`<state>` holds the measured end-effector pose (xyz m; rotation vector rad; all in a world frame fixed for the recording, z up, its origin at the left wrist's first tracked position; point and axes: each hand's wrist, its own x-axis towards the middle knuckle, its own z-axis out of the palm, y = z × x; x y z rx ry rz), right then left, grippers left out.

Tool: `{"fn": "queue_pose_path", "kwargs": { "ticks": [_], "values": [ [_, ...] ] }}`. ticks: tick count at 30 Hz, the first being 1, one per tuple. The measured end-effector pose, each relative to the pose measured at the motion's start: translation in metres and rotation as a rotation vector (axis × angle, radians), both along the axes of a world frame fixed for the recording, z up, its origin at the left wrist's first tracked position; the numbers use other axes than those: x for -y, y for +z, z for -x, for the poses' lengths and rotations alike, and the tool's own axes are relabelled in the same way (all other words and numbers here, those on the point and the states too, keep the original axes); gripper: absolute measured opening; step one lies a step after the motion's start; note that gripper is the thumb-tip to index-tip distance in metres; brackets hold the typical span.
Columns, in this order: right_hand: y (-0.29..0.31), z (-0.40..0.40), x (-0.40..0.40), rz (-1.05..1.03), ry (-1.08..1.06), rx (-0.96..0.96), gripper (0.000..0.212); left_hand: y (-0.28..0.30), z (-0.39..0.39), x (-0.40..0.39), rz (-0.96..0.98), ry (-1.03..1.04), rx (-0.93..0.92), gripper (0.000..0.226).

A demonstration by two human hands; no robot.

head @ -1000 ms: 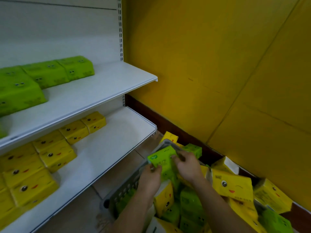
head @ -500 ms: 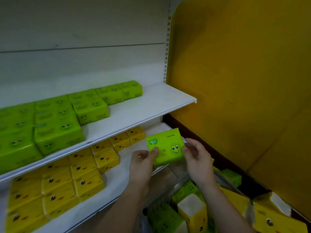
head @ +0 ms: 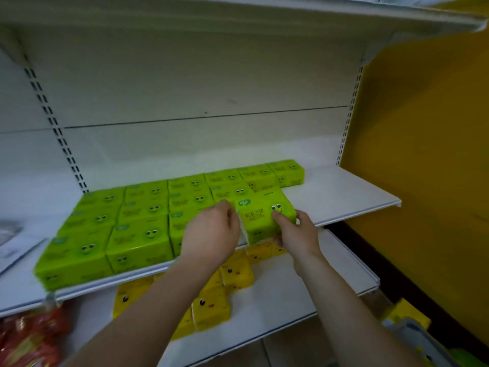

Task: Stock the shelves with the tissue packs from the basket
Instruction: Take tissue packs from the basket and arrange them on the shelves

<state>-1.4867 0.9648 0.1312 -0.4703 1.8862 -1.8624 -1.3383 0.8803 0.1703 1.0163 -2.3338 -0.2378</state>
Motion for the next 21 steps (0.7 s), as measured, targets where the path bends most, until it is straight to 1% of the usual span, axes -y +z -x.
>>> {"fn": "queue_pose_path", "kwargs": {
  "ticks": [1,3,5,6,8,9,14,16,18,19,21],
  "values": [
    [-0.003,0.000,0.012,-0.042,0.007,-0.028,0.048,-0.001,-0.006,0.014,0.073,0.015,0.058,0.029],
    [-0.018,0.005,0.036,-0.108,0.023,-0.077,0.063,-0.009,-0.016,0.039,0.090,0.061,0.232,0.029],
    [-0.027,0.002,0.054,-0.193,0.033,-0.107,0.068,-0.020,-0.023,0.055,0.026,0.054,0.348,0.030],
    [-0.024,-0.003,0.057,-0.244,0.029,-0.143,0.065,-0.024,-0.026,0.059,0.011,0.033,0.356,0.031],
    [-0.025,-0.008,0.062,-0.354,0.016,-0.247,0.054,-0.031,-0.030,0.064,0.022,0.013,0.317,0.031],
    [-0.027,-0.008,0.064,-0.394,0.013,-0.284,0.053,-0.033,-0.030,0.065,0.035,0.010,0.296,0.031],
    [-0.030,-0.009,0.067,-0.453,0.034,-0.335,0.060,-0.031,-0.029,0.067,0.010,0.016,0.259,0.029],
    [-0.028,-0.008,0.066,-0.462,0.079,-0.336,0.067,-0.028,-0.028,0.066,-0.002,0.021,0.224,0.028],
    [-0.022,-0.005,0.056,-0.445,0.117,-0.338,0.074,-0.024,-0.023,0.057,0.033,-0.006,0.128,0.028],
    [-0.018,-0.003,0.047,-0.440,0.118,-0.360,0.074,-0.022,-0.019,0.049,0.033,-0.039,0.066,0.027],
    [-0.010,0.005,0.020,-0.433,0.097,-0.417,0.067,-0.021,-0.006,0.026,-0.006,-0.133,-0.042,0.022]
  ]
}}
